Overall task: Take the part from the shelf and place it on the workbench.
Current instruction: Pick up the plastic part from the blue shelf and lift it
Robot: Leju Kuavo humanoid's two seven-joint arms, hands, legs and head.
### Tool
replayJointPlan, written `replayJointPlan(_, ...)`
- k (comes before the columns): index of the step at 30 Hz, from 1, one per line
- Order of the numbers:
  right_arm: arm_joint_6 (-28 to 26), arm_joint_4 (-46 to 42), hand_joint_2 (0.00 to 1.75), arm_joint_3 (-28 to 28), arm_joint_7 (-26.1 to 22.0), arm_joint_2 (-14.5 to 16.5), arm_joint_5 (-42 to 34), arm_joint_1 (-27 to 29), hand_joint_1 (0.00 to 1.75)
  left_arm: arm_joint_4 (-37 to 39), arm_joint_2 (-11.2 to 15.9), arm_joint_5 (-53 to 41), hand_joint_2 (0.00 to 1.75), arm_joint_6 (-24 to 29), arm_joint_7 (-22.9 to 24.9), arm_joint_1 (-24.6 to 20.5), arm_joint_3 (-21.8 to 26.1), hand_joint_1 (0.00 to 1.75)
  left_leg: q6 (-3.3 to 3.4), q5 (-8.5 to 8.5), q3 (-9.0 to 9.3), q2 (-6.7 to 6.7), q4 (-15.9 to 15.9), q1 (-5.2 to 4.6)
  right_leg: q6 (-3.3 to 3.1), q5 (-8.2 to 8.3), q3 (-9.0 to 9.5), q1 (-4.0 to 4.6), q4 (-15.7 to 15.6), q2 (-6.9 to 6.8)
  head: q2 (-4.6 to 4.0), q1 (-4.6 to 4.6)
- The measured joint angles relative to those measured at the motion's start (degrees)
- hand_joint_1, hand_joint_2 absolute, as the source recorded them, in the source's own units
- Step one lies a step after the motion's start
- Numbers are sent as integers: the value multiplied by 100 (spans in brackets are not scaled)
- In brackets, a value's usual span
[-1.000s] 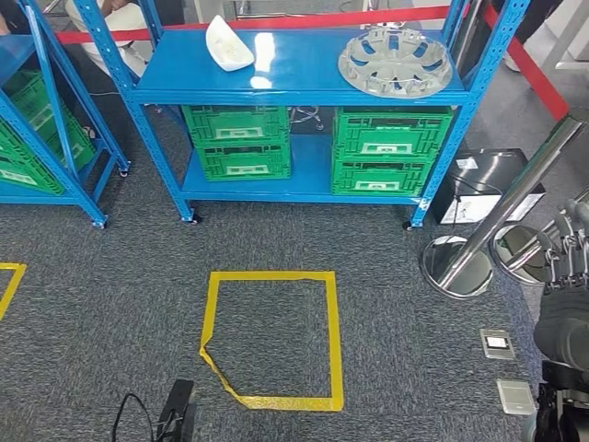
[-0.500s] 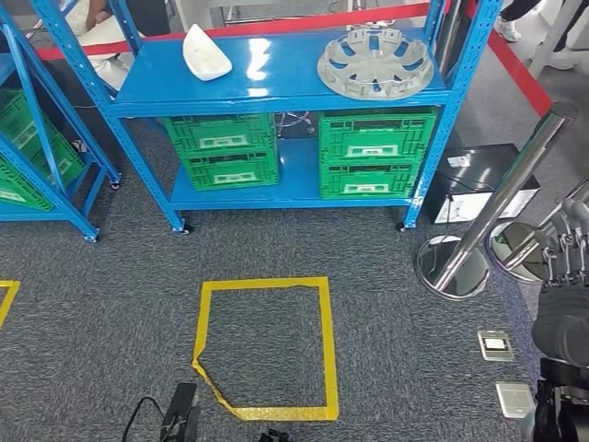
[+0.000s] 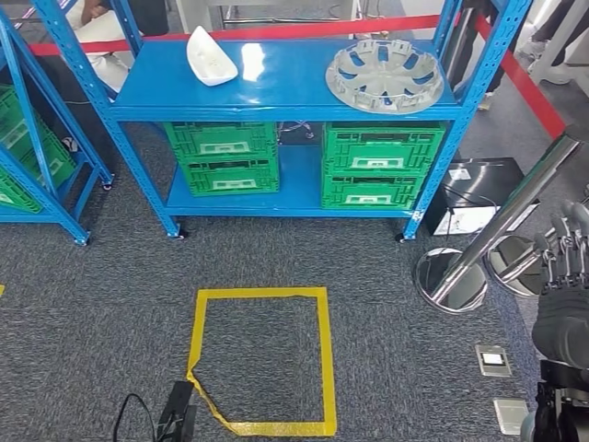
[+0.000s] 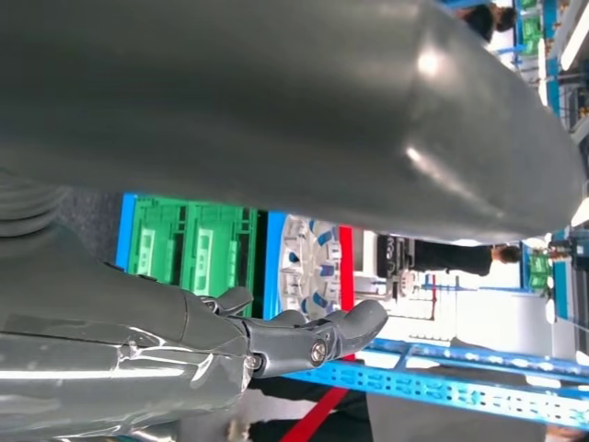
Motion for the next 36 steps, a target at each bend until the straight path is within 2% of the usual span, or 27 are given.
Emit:
replayJointPlan(2,1,13,0,-1,9,0,-4,-3,0,1,-8,0,0,0,0,5,0,0,-32,-91,126,-8,3,-1,-17,521,266,-9,-767,-21,0,5)
replayJointPlan(3,4,16,0,-1,19,0,-14,-9,0,1,-11,-1,0,0,1,0,0,0,-60,-138,167,-14,19,-14,-33,685,425,-4,-1152,-32,0,13)
replayJointPlan(4,15,21,0,-1,32,0,-31,-17,0,1,-11,-2,0,0,2,-7,0,0,-89,-170,184,-17,29,-25,-60,764,539,0,-1407,-35,0,13)
replayJointPlan(7,80,32,0,-3,61,0,-96,-35,0,2,-9,-1,0,0,7,-16,0,0,-173,-213,184,-14,34,-38,-152,721,620,13,-1552,-8,0,-4)
replayJointPlan(9,132,35,0,-4,58,0,-124,-48,0,1,-10,2,0,1,8,-17,0,0,-241,-312,130,-9,211,-26,-211,702,671,-4,-1588,-3,0,-17)
replayJointPlan(10,159,37,0,-3,54,0,-137,-58,0,1,-11,4,0,2,7,-19,0,0,-273,-428,-6,-8,478,-21,-238,691,701,-17,-1603,-8,0,-27)
replayJointPlan(12,203,51,0,1,46,0,-163,-74,0,1,-19,12,0,4,4,-17,0,0,-314,-705,-498,-6,1299,-11,-279,657,730,-18,-1608,-20,0,-44)
replayJointPlan(13,220,64,0,4,44,0,-173,-75,0,1,-23,17,0,4,2,-10,0,0,-320,-774,-749,-6,1656,-8,-290,637,748,-15,-1608,-22,0,-48)
replayJointPlan(14,236,79,0,7,40,0,-179,-75,0,1,-26,26,0,4,0,2,0,0,-316,-737,-916,-6,1832,-8,-297,610,777,-11,-1607,-21,0,-49)
replayJointPlan(15,249,93,0,10,37,0,-184,-75,0,2,-27,33,0,4,-2,14,0,0,-302,-581,-964,-6,1768,-9,-298,579,818,-7,-1608,-17,0,-52)
replayJointPlan(16,259,105,0,12,33,0,-186,-75,0,2,-26,37,0,4,-4,22,0,0,-276,-329,-893,-5,1475,-12,-294,546,869,-4,-1608,-14,0,-57)
replayJointPlan(17,267,113,0,14,30,0,-187,-76,0,3,-21,41,0,4,-8,26,0,0,-240,-52,-742,1,1045,-19,-286,511,919,-2,-1609,-12,0,-62)
replayJointPlan(18,273,118,0,15,27,0,-187,-79,0,4,-16,41,0,4,-11,21,1,0,-204,135,-585,13,639,-39,-268,473,960,10,-1611,-13,0,-62)
replayJointPlan(19,277,122,0,15,25,0,-187,-84,0,5,-11,41,0,4,-15,12,1,0,-172,238,-471,23,348,-58,-245,440,984,17,-1615,-15,0,-60)
replayJointPlan(21,279,131,0,16,17,1,-187,-98,0,7,-7,41,0,4,-19,0,2,0,-125,219,-395,27,158,-96,-187,393,1007,24,-1641,-21,0,-50)
replayJointPlan(24,283,138,0,13,6,2,-187,-117,0,7,-16,39,0,4,-20,12,0,0,-52,214,-297,-3,47,-52,-105,310,1037,26,-1612,-48,-1,-43)
replayJointPlan(25,285,141,0,10,2,2,-187,-126,0,8,-16,38,0,4,-20,12,0,0,-27,213,-247,-8,5,-32,-84,205,951,25,-1402,-55,-1,-28)
replayJointPlan(26,286,148,0,7,0,2,-187,-130,0,8,-13,37,0,4,-20,9,0,0,-7,201,-207,-11,-15,-27,-68,56,777,16,-1054,-60,-1,-13)
replayJointPlan(28,286,161,0,8,-1,2,-187,-119,0,9,-7,27,0,4,-20,2,0,0,18,152,-161,-26,-15,-30,-39,-244,302,11,-205,-59,-1,10)
replayJointPlan(29,286,166,0,8,-1,2,-187,-107,0,9,-8,21,0,4,-19,5,0,0,19,122,-133,-39,-11,-32,-29,-265,134,10,25,-59,-1,11)
replayJointPlan(30,286,168,0,8,-1,2,-187,-99,0,9,-9,15,0,3,-19,10,0,0,14,90,-93,-57,-6,-32,-28,-155,83,10,10,-59,0,11)
replayJointPlan(31,286,169,0,7,-1,2,-187,-97,0,9,-11,13,0,3,-18,14,0,0,4,53,-41,-80,-1,-31,-34,77,155,9,-255,-56,0,12)
replayJointPlan(32,286,170,0,6,-1,2,-187,-98,0,9,-14,11,0,3,-17,16,0,0,-11,12,16,-101,4,-29,-44,356,311,8,-687,-45,0,14)
replayJointPlan(33,286,172,0,6,0,2,-187,-99,0,9,-15,10,0,2,-17,14,0,0,-32,-26,59,-121,9,-35,-55,549,482,9,-1095,-16,-1,15)
replayJointPlan(34,286,173,0,5,-1,2,-187,-100,0,9,-15,8,0,2,-17,7,0,0,-55,-55,82,-140,21,-42,-71,661,618,11,-1409,12,-1,16)
replayJointPlan(35,286,173,0,5,-1,2,-188,-99,0,9,-14,7,0,2,-17,0,0,0,-79,-75,88,-154,25,-44,-91,681,690,17,-1573,37,-1,14)
replayJointPlan(36,286,174,0,4,-2,2,-188,-98,0,9,-13,6,0,2,-17,-5,1,0,-106,-83,82,-167,21,-45,-117,639,712,26,-1605,52,-1,13)
